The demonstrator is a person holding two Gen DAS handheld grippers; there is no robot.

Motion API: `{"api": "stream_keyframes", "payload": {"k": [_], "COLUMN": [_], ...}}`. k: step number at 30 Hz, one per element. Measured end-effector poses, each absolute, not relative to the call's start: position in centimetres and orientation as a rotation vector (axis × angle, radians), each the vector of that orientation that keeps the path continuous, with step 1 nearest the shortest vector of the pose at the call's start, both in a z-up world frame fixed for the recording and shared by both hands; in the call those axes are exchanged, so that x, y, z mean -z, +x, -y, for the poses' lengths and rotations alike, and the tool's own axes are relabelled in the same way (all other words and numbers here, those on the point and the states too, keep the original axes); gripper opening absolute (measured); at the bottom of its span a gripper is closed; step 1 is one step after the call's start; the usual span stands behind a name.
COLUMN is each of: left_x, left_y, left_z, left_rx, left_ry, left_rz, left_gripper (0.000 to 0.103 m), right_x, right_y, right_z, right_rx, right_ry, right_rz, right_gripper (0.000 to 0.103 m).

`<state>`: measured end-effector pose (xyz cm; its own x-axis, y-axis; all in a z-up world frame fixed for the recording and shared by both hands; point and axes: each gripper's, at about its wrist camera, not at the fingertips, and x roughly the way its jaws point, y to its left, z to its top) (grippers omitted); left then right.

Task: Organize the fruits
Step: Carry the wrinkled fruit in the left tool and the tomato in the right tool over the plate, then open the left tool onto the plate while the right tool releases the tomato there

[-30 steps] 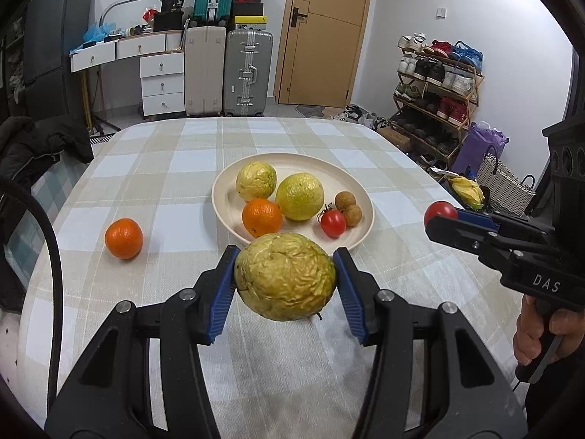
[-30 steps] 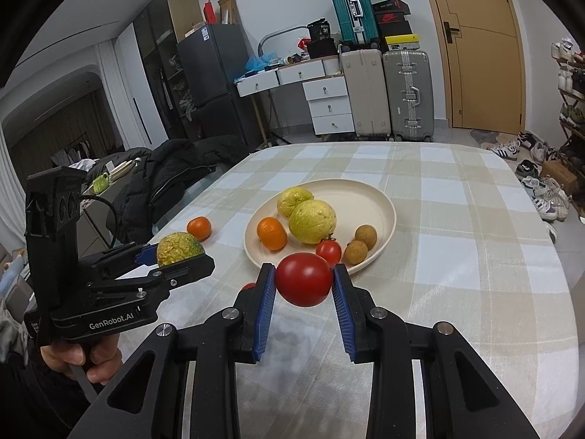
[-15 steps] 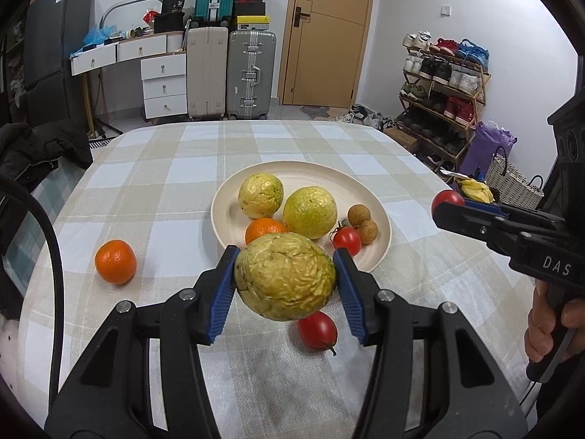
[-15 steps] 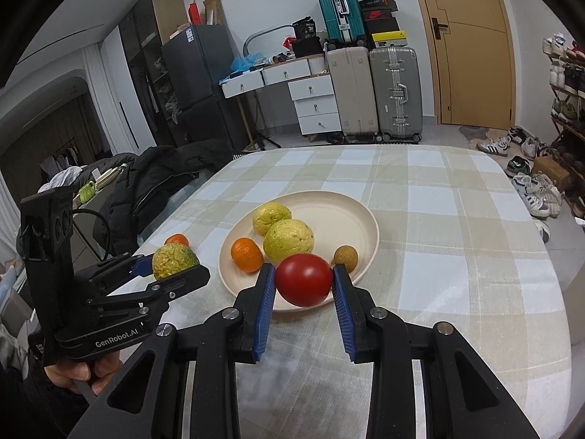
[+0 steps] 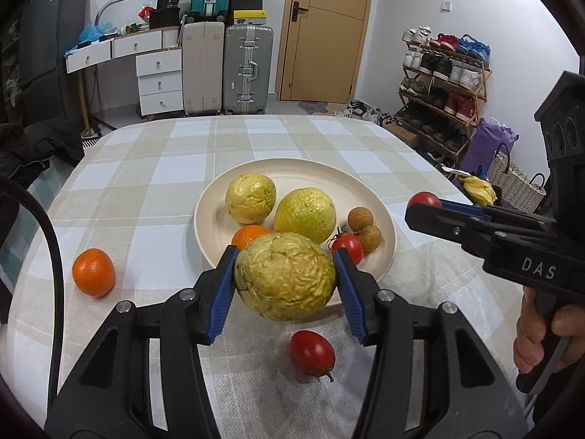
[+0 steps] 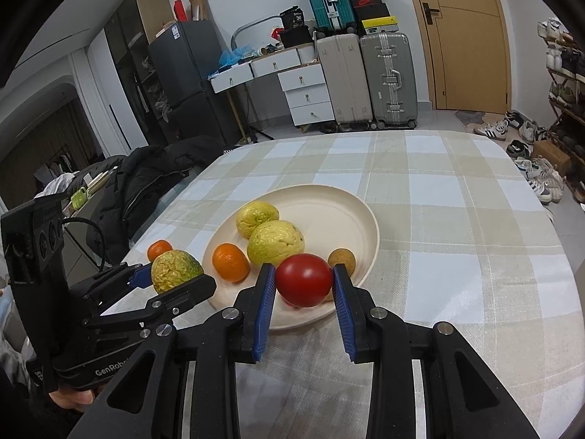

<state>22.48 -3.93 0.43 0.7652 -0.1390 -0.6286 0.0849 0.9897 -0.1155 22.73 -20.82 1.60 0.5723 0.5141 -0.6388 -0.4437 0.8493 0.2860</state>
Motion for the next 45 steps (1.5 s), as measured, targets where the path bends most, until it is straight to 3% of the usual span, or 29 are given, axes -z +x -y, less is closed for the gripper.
{"api": "stream_keyframes", "payload": {"k": [38, 42, 44, 45], "left_x": [1.4, 1.2, 0.8, 0.7], "left_y": [25.6, 25.2, 24.8, 24.6], "left_z": [6.1, 5.6, 5.2, 4.9], "left_rx": [0.123, 0.132, 0.122, 0.113], "left_ry": [-0.02, -0.044, -0.065, -0.073], "left_rz": [-0.726, -0.722, -0.72, -0.715], "left_gripper": [0.05, 0.052, 0.057, 0.064], "right_x": [0.9, 0.8, 0.6, 0.4], "right_y": [26.8, 26.4, 25.8, 25.5], "right_z": [19.4, 20.2, 20.7, 20.9], "right_rx": [-0.513, -0.5, -0.501, -0.495], "right_ry": [0.126, 0.145, 0.149, 0.148], "right_rz": [-0.84, -0.835, -0.822, -0.817], "right_gripper": [0.033, 0.047, 0.05, 0.052]}}
